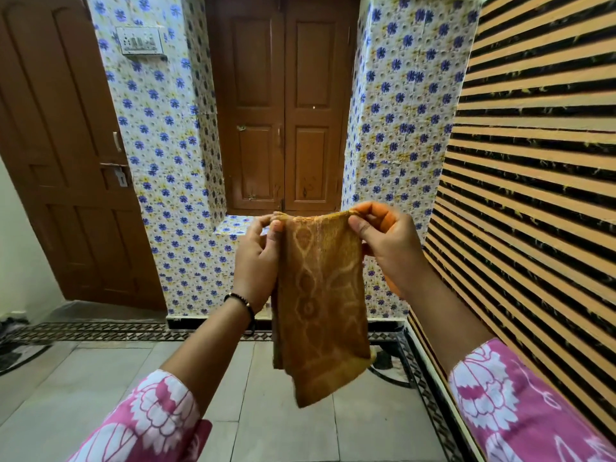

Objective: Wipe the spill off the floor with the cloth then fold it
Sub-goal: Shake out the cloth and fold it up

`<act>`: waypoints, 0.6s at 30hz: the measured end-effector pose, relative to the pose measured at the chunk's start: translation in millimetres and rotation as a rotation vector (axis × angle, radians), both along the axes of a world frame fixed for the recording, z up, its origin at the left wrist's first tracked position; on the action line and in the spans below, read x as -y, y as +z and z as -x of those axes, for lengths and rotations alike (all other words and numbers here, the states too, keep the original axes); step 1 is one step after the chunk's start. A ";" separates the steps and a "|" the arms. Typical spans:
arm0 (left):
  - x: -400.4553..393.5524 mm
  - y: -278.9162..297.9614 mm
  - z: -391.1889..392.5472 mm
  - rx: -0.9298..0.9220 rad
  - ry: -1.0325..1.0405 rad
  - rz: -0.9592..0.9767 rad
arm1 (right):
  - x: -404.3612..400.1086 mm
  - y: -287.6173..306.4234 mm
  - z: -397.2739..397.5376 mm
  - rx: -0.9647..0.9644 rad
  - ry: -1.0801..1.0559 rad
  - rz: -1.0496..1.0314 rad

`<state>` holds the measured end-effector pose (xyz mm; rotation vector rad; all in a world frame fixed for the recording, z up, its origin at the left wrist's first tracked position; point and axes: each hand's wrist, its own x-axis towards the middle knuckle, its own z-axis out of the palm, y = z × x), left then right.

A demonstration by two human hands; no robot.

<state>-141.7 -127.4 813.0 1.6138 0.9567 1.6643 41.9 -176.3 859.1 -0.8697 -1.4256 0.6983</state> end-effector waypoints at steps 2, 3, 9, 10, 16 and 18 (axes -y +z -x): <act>7.2 -8.4 -9.1 0.084 -0.220 0.152 | -0.3 9.0 3.3 -0.015 -0.029 -0.009; 12.4 -15.7 -14.4 0.097 -0.313 0.229 | -0.4 13.2 3.8 -0.001 -0.039 -0.012; 31.8 -38.1 -34.3 0.141 -0.598 0.473 | 0.0 33.0 -13.4 -0.083 -0.082 0.014; 31.7 -34.0 -33.6 0.156 -0.621 0.476 | -0.3 32.8 -19.4 -0.131 -0.091 0.035; 30.3 1.2 -31.4 0.246 -0.691 0.430 | -0.6 9.2 -55.5 -0.450 -0.075 0.236; 31.6 9.2 -34.4 0.273 -0.710 0.419 | -3.5 -0.1 -62.7 -0.562 -0.025 0.292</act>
